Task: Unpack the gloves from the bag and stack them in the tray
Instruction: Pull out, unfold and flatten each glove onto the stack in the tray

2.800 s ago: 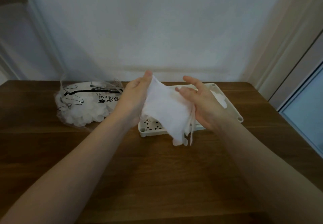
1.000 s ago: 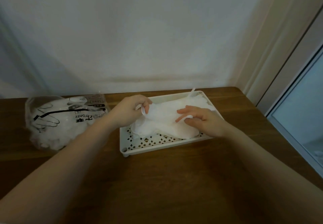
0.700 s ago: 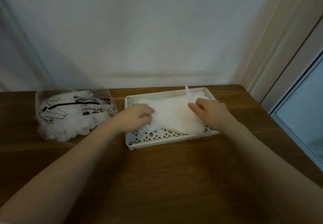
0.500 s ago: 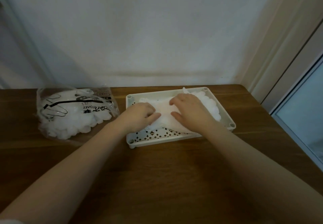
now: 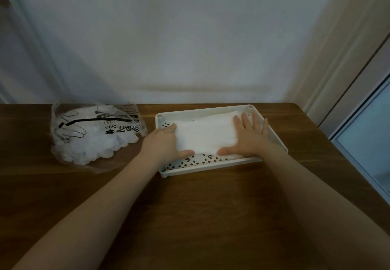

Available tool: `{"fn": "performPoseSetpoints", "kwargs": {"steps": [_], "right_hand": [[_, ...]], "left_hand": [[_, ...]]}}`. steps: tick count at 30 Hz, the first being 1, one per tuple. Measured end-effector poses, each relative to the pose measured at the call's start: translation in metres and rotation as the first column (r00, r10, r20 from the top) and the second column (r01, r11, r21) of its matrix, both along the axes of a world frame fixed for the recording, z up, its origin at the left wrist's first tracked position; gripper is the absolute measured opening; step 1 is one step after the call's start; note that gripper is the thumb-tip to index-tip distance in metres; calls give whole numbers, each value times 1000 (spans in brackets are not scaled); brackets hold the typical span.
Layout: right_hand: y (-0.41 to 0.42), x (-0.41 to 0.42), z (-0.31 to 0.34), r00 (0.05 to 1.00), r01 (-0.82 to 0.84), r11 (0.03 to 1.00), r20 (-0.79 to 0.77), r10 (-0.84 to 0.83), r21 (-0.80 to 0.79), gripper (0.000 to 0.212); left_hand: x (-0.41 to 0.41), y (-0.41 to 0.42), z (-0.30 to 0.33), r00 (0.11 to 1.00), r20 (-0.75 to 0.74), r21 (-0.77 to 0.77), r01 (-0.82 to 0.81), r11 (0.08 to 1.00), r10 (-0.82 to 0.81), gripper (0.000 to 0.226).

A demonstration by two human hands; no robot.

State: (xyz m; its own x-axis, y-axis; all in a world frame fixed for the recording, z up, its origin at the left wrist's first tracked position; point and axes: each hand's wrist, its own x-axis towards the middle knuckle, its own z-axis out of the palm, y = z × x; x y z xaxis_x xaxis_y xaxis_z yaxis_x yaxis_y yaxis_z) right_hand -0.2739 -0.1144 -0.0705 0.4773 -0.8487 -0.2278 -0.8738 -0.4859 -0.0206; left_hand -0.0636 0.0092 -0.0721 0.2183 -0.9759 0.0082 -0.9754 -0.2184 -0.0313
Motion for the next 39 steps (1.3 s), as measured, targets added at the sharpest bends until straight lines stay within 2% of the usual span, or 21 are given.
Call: {"fn": "performPoseSetpoints", "kwargs": {"steps": [3, 5, 7, 9, 11, 13, 15, 17, 20, 23, 26, 30, 31, 33, 34, 36, 39], "right_hand": [[1, 6, 6, 999, 27, 1000, 28, -27, -15, 139], [9, 11, 16, 998, -54, 993, -35, 50, -109, 136], [25, 20, 32, 989, -149, 974, -22, 147, -173, 124], [49, 35, 50, 954, -233, 943, 135, 269, -237, 91], [75, 52, 64, 843, -304, 857, 301, 446, -417, 50], [102, 69, 74, 672, -333, 743, 407, 618, -580, 43], [132, 87, 81, 542, -381, 730, 503, 674, -568, 39], [156, 105, 82, 512, -430, 742, 538, 670, -515, 31], [180, 136, 74, 581, -529, 762, 495, 646, -373, 28], [184, 166, 55, 710, -576, 793, 359, 606, -200, 39], [173, 201, 29, 823, -533, 846, 215, 526, -31, 48], [151, 219, 10, 949, -309, 951, 57, 310, -29, 52], [147, 217, 8, 964, -262, 965, 37, 262, -15, 56], [141, 214, 6, 977, -160, 987, 142, 157, 8, 67], [137, 215, 6, 970, -155, 988, 186, 156, -23, 72], [134, 220, 3, 968, -202, 970, 125, 219, -137, 73], [130, 222, 1, 952, -187, 962, 207, 228, -199, 64]], "left_hand": [[0, 3, 0, 999, 12, 32, -46, 998, 45, 95], [-2, 7, 3, 999, -17, 2, -50, 999, 50, 84], [-5, 17, 8, 996, -88, -157, 0, 988, -14, 57], [-8, 32, 15, 977, -140, -409, 89, 908, -159, 40], [-7, 50, 25, 948, -128, -621, 153, 769, -292, 36], [1, 67, 33, 936, -114, -748, 140, 648, -334, 33], [16, 81, 38, 957, -63, -807, 118, 578, -283, 30], [36, 93, 38, 978, 8, -846, 117, 520, -208, 24], [69, 108, 32, 999, 35, -847, 48, 529, -35, 23], [90, 110, 21, 993, 7, -781, -71, 621, 121, 24], [107, 109, 12, 985, -53, -704, -152, 694, 161, 29], [114, 107, 13, 981, -100, -650, -189, 736, 164, 17], [114, 106, 15, 977, -130, -606, -214, 766, 171, 20], [114, 99, 18, 962, -205, -490, -259, 833, 178, 41], [114, 95, 20, 953, -233, -441, -279, 853, 192, 52], [114, 84, 22, 942, -239, -370, -312, 875, 235, 67], [111, 71, 21, 925, -242, -321, -362, 875, 294, 59]]}}
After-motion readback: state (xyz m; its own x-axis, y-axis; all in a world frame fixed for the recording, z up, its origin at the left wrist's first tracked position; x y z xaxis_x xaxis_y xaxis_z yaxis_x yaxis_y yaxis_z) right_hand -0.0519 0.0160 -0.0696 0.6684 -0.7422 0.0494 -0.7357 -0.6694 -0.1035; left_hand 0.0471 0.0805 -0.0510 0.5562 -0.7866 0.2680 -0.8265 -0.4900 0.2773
